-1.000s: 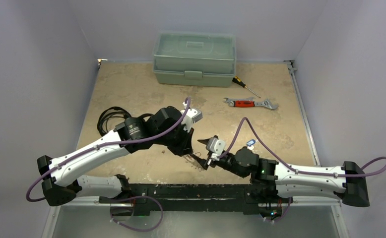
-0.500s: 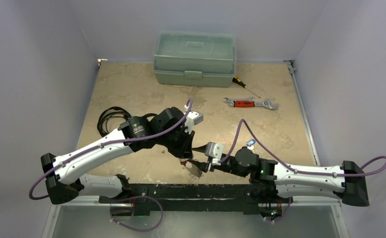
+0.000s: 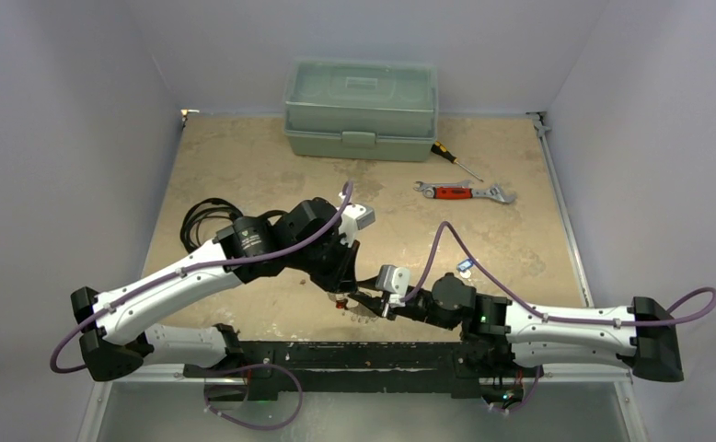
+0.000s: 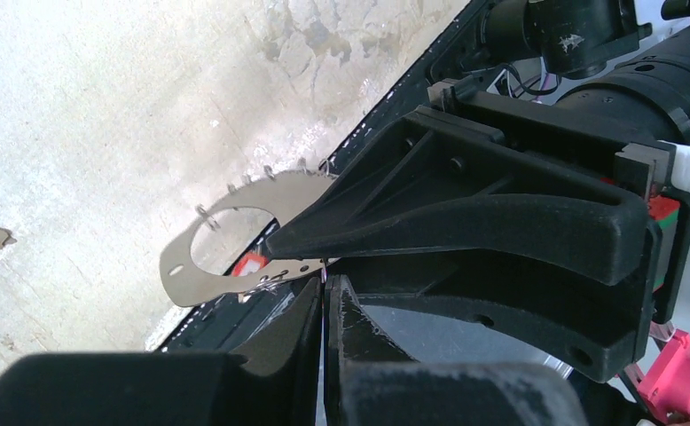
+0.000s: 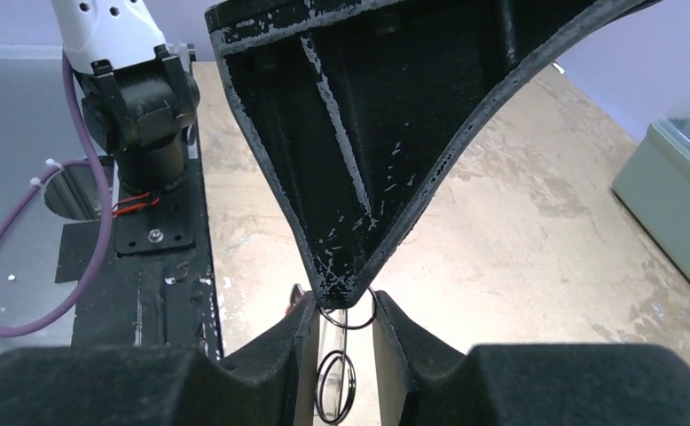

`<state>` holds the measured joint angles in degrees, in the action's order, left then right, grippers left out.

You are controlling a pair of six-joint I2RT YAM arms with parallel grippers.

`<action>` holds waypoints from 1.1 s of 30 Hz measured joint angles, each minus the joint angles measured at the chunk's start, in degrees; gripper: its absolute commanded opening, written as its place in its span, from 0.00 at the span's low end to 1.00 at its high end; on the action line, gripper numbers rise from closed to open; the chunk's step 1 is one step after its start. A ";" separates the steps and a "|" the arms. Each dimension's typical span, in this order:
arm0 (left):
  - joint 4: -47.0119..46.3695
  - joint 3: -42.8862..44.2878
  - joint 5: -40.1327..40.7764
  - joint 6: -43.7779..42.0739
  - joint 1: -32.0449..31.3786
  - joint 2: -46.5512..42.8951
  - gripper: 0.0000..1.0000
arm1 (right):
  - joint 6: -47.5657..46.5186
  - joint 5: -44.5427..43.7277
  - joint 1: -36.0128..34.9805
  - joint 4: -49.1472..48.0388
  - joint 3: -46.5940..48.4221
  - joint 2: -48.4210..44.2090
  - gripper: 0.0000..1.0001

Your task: Put the keys on the keyring

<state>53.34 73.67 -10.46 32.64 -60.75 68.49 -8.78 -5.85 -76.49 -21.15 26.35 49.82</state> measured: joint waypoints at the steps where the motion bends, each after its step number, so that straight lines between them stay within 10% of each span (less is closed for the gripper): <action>1: -0.13 0.00 0.02 -0.02 0.00 -0.07 0.00 | 0.04 -0.17 0.00 0.02 -0.02 -0.09 0.25; 12: -0.07 0.00 0.09 0.02 0.00 -0.37 0.00 | 0.09 -0.63 -0.17 -0.35 -0.02 0.37 0.00; 22: -0.57 0.11 0.87 2.36 0.00 -1.92 0.43 | -0.13 -0.33 -0.35 -0.76 -0.81 -0.11 0.00; 33: -5.44 -2.54 9.42 1.73 0.00 -11.80 0.48 | 0.46 0.24 -0.35 -3.02 -2.12 -3.41 0.13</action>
<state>47.90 71.13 -1.04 34.37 -60.75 56.69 -8.32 -5.61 -76.84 -24.16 24.23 46.41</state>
